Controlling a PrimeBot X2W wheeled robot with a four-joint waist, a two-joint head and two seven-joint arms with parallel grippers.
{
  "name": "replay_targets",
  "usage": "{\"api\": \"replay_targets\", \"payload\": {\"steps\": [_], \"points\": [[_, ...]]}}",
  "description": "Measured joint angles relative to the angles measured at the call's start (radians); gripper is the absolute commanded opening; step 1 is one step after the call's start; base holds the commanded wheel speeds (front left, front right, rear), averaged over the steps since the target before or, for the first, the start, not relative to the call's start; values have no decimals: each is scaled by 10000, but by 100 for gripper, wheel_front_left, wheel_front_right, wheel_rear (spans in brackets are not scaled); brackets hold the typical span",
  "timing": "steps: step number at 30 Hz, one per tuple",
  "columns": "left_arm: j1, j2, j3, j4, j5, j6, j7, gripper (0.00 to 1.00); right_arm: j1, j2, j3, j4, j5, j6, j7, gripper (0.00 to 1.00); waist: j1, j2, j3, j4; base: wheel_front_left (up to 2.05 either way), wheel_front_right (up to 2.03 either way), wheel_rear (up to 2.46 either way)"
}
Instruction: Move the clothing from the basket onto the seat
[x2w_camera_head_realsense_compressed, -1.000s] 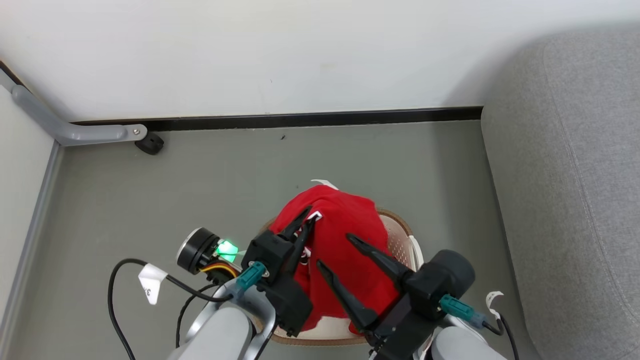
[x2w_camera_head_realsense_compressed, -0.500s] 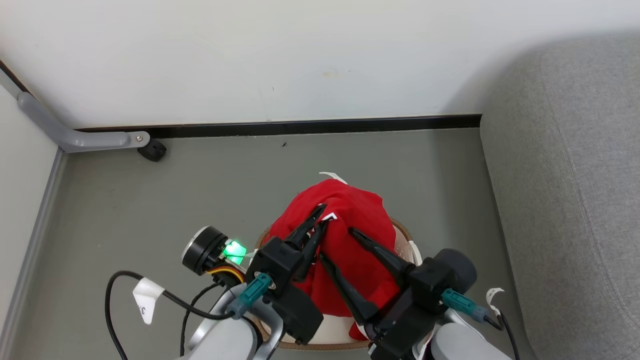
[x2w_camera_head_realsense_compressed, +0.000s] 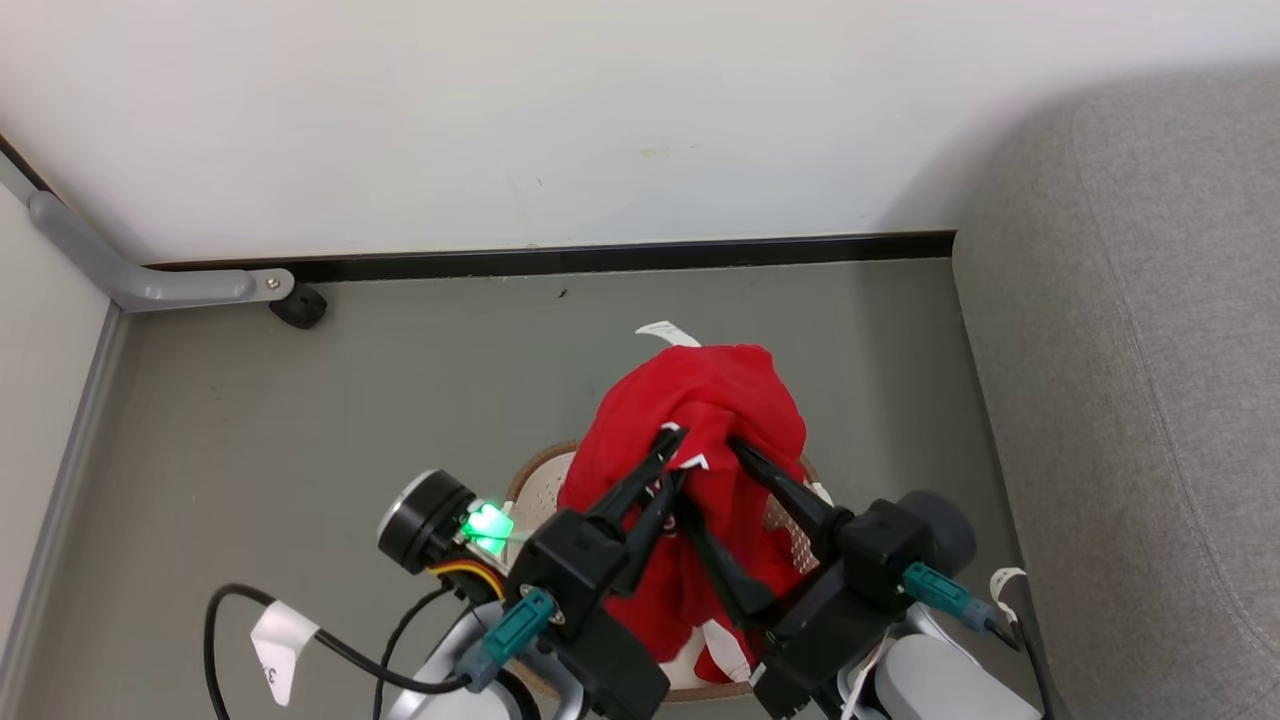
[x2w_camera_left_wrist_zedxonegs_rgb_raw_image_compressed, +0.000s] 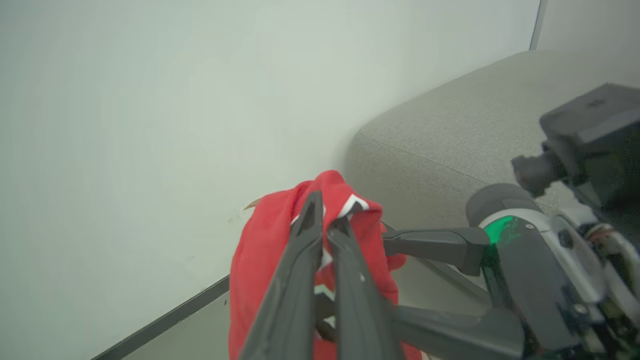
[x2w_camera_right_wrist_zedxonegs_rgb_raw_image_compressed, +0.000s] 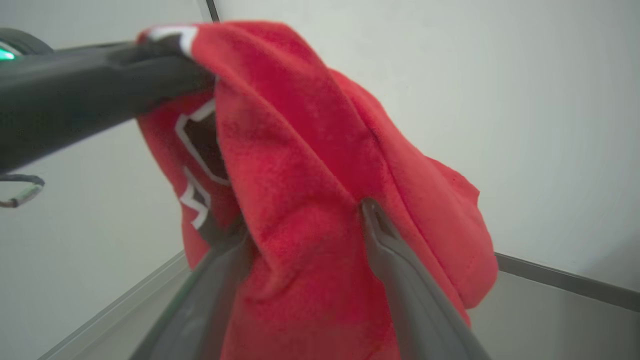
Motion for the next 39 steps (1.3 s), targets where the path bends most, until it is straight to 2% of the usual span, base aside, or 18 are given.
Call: {"api": "replay_targets", "payload": {"steps": [7, 8, 9, 10, 13, 16, 17, 19, 20, 21, 22, 23, 31, 39], "points": [[300, 19, -171, -385, -278, -92, 378, 0, 0, 0, -56, -163, 0, -136, 0, 100, 0, 0, 63, -78, 0, 0, 0], [317, 8, -180, -445, -322, -96, 443, 0, 0, 0, -58, -169, 0, -155, 0, 43, 0, 0, 74, -91, 0, 0, 0], [329, -4, -186, -500, -437, -96, 495, 0, 0, 0, -58, -173, 0, -161, 0, 7, 0, 0, 86, -103, 0, 0, 0], [330, -4, -186, -550, -518, -96, 545, 0, 0, 0, -59, -176, 0, -161, 0, 0, 0, 0, 98, -115, 0, 0, 0], [330, 10, -125, -585, -635, -96, 665, 0, 1, 2, -98, -188, 46, -150, 0, 0, 0, 0, 133, -154, 0, 0, 0], [331, 27, 77, -556, -725, -82, 732, 0, 47, 2, -267, -372, 591, -150, 2, 0, 0, 0, 169, -191, 0, 0, 0], [331, 31, 150, -531, -763, -81, 798, 7, 96, 4, -343, -481, 828, -150, 0, 0, 0, 0, 180, -202, 0, 0, 0], [339, 42, 234, -464, -803, -75, 809, 37, 224, 6, -485, -637, 1206, -150, 0, 0, 0, 0, 199, -223, 0, 0, 0], [360, 42, 244, -437, -809, -67, 826, 43, 275, 12, -550, -671, 1321, -150, 0, 0, 0, 0, 207, -234, 0, 0, 0], [401, 42, 242, -428, -819, -67, 849, 54, 316, 17, -617, -706, 1419, -150, 2, 0, 0, 0, 213, -245, 0, 0, 0], [451, 44, 238, -424, -853, -67, 853, 74, 354, 27, -696, -727, 1463, -150, 0, 0, 0, 0, 217, -256, 0, 0, 0], [523, 44, 238, -424, -909, -69, 855, 98, 391, 40, -788, -736, 1490, -150, 2, 0, 0, 0, 220, -267, 0, 0, 0], [1013, 190, 245, -443, -1260, -71, 809, 100, 441, 27, -2171, -717, 1854, -171, 2, 0, 0, 0, 155, -316, 0, 0, 0], [1448, 286, 282, -441, -1344, -71, 754, 100, 443, -284, -2451, -775, 1705, -163, 2, 0, 0, 0, -101, -411, 0, 0, 0]]}}
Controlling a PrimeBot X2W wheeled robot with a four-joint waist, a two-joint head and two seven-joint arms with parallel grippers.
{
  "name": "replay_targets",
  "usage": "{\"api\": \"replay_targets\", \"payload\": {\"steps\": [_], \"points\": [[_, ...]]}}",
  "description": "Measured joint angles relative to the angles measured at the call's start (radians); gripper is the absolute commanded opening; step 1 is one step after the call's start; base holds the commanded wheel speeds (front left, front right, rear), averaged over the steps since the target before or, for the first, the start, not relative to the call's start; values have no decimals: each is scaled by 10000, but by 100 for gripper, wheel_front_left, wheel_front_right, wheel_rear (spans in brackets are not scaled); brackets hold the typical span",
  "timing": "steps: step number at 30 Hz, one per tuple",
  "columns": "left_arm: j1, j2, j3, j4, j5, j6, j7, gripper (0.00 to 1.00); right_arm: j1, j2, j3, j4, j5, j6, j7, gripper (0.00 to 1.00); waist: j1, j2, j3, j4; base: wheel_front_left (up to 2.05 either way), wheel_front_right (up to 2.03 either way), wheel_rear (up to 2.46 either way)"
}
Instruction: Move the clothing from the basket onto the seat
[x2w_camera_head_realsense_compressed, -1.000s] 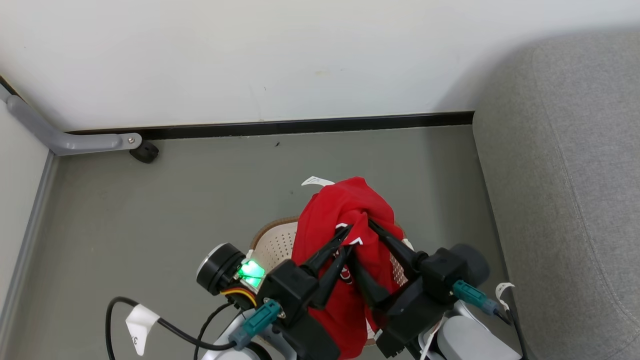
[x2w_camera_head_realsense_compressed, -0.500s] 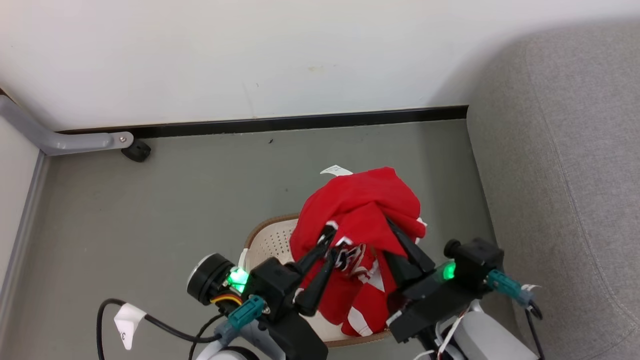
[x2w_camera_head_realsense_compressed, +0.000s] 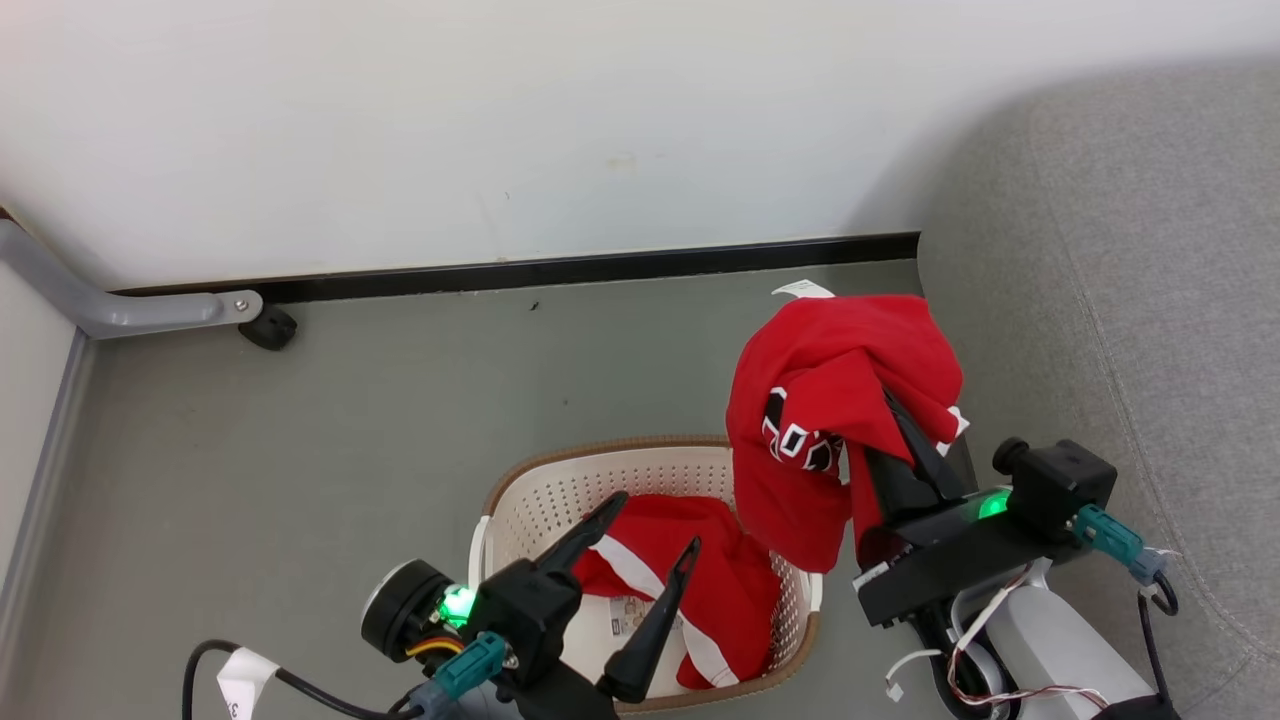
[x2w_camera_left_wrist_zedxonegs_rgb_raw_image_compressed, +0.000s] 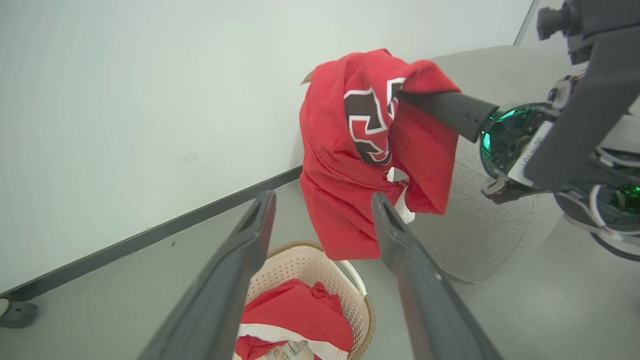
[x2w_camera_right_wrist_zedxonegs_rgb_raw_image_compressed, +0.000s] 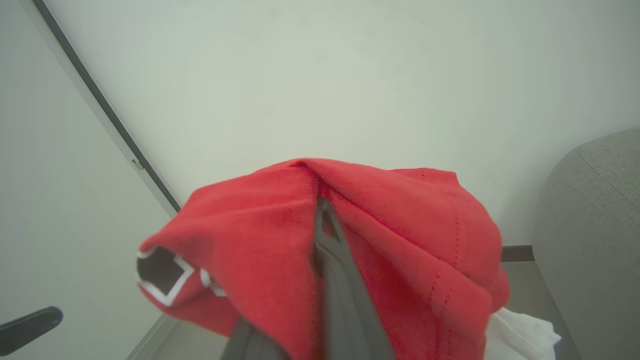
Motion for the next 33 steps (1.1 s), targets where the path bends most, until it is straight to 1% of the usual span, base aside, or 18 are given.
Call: {"api": "replay_targets", "payload": {"steps": [9, 11, 15, 17, 26, 30, 33], "points": [[277, 196, 127, -150, -52, 4, -240, 100, 101, -240, -217, -297, -320, 88, 0, 0, 0, 0, -142, -324, 0, 0, 0], [360, 242, 196, -150, -50, 88, -257, 100, 130, -255, -272, -376, -368, 88, 0, 0, 0, 0, -148, -426, 0, 0, 0], [438, 332, 311, -155, -52, 96, -332, 100, 157, -366, -410, -441, -439, 88, 0, 0, 0, 1, -150, -655, 0, 0, 0], [455, 336, 341, -163, -52, 169, -405, 100, 175, -405, -468, -491, -502, 88, 0, 0, 0, 0, -148, -783, 0, 0, 0], [522, 353, 324, -403, -56, 161, -671, 100, 251, -545, -905, -740, -546, 82, 0, 0, 0, 0, -130, -1423, 0, 0, 0], [539, 360, 232, -566, -58, 90, -813, 100, 335, -562, -1074, -909, -583, 71, 0, 0, 0, 0, -117, -1738, 0, 0, 0], [542, 387, 169, -677, -63, 61, -882, 100, 350, -602, -1260, -1009, -587, 0, 0, 0, 0, 0, -109, -1988, 0, 0, 0]]}}
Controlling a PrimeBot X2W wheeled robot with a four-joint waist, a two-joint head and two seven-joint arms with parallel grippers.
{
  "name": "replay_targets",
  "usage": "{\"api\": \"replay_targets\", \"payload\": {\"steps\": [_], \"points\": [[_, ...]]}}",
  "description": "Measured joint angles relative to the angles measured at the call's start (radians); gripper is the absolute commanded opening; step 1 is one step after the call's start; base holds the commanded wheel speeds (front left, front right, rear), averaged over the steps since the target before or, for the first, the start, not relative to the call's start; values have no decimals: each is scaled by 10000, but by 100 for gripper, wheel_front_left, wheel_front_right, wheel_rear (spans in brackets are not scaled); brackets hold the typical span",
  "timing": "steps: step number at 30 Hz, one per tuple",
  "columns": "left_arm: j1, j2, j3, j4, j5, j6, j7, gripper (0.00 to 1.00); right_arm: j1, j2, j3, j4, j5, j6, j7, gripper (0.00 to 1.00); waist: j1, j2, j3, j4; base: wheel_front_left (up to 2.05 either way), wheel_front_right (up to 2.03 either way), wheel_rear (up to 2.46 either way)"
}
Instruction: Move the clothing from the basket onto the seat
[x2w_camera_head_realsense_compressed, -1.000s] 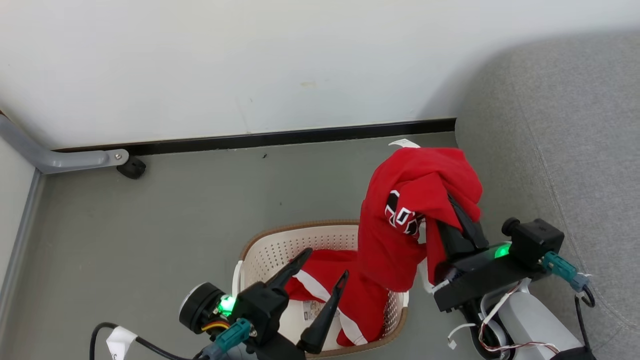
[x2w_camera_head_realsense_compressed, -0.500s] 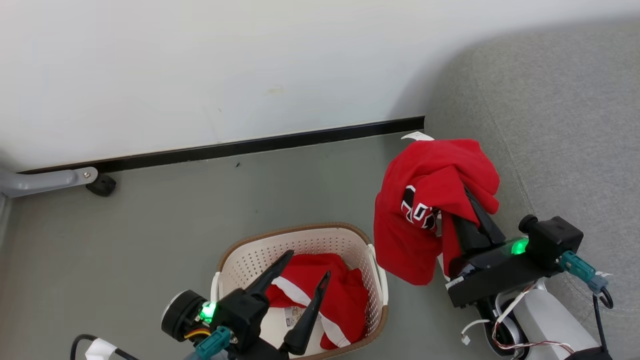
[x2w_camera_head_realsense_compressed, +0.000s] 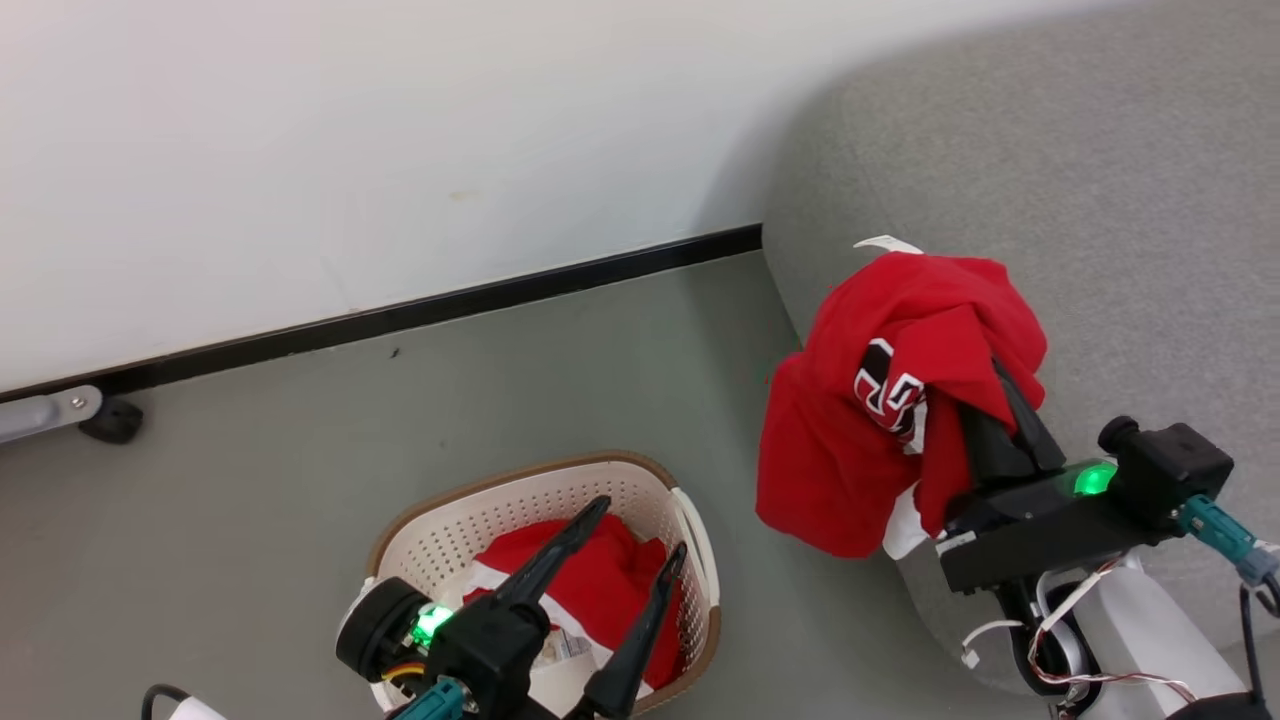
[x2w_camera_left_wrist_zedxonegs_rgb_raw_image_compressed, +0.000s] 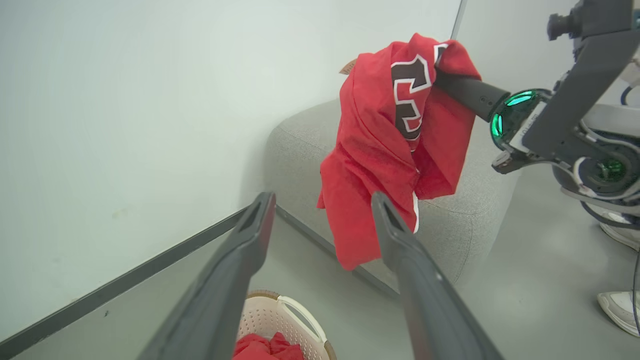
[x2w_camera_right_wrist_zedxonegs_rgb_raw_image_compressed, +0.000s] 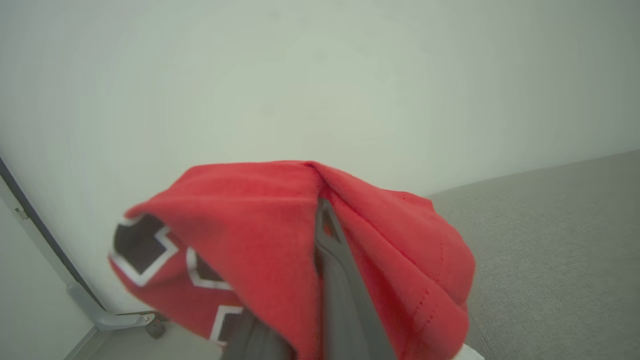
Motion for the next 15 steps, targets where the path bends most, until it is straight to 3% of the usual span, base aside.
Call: {"api": "replay_targets", "payload": {"steps": [15], "points": [[46, 107, -165, -163, 12, -84, -150, 100, 258, -437, -1081, -499, 8, -90, 0, 0, 0, 0, -5, -1333, 0, 0, 0]]}}
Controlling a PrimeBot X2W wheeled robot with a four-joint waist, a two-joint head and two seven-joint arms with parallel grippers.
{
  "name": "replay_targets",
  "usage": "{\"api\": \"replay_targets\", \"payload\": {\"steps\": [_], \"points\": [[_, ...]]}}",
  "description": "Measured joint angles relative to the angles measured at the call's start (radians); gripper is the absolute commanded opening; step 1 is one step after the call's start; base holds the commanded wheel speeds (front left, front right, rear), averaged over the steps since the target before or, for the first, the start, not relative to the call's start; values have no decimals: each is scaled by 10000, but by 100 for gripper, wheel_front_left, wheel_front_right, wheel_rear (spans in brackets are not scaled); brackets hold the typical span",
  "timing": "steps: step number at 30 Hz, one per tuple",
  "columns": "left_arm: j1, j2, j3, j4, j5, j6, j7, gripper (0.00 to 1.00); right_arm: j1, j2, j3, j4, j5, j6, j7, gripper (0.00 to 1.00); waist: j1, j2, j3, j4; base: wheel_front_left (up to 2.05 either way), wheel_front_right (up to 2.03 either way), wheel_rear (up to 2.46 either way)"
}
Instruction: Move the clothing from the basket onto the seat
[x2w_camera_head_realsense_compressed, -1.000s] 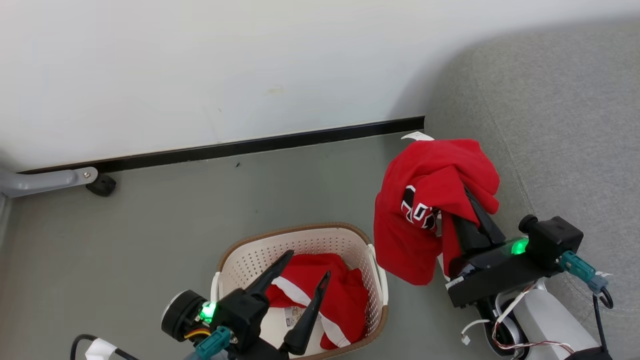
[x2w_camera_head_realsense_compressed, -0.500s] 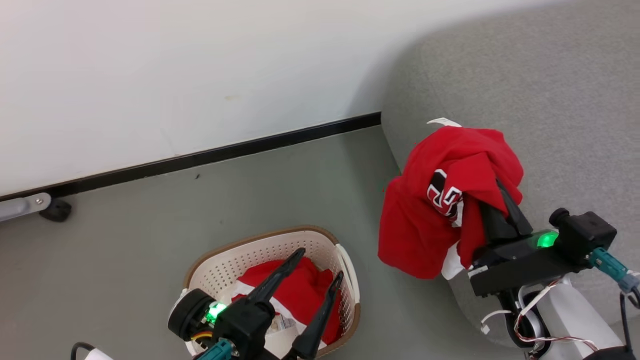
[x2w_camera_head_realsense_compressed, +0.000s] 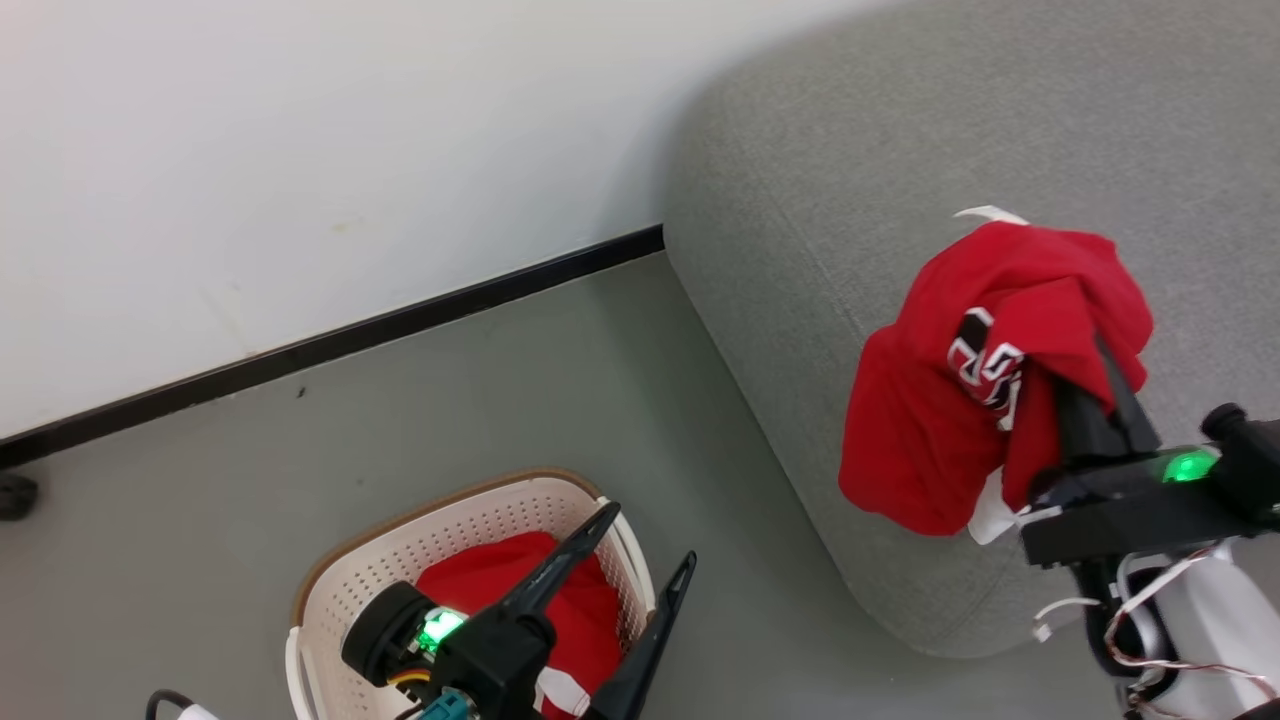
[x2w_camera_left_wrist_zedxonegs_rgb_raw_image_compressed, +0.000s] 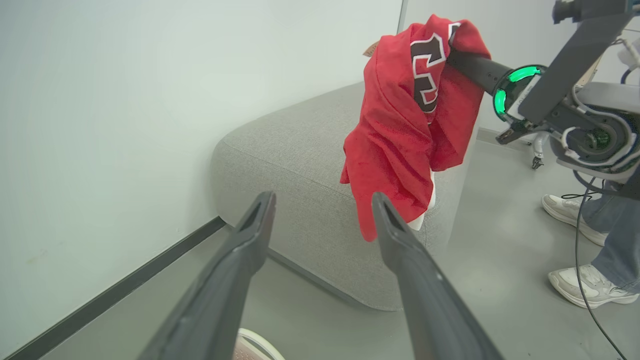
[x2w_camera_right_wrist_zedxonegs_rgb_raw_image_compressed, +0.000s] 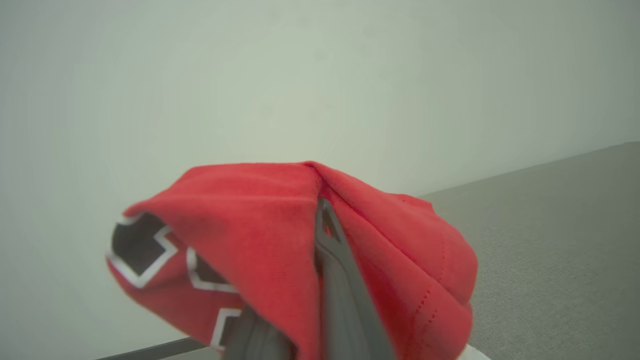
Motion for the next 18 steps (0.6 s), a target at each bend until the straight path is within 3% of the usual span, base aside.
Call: {"api": "replay_targets", "payload": {"steps": [7, 12, 18], "points": [[2, -54, -226, -82, 12, -2, 2, 100, -152, -499, -915, -102, 176, 2, -2, 0, -1, 0, 57, -340, 0, 0, 0], [-1, -75, -443, -121, 59, -69, 73, 100, -1392, -1158, -2034, 307, 483, -8, -2, 0, 0, 1, 345, -359, 0, 0, 0], [13, 71, -531, -150, 59, -82, 205, 100, -2778, -1672, -2569, 1045, 623, -111, -48, 0, 0, 0, 653, -229, 0, 0, 0]]}}
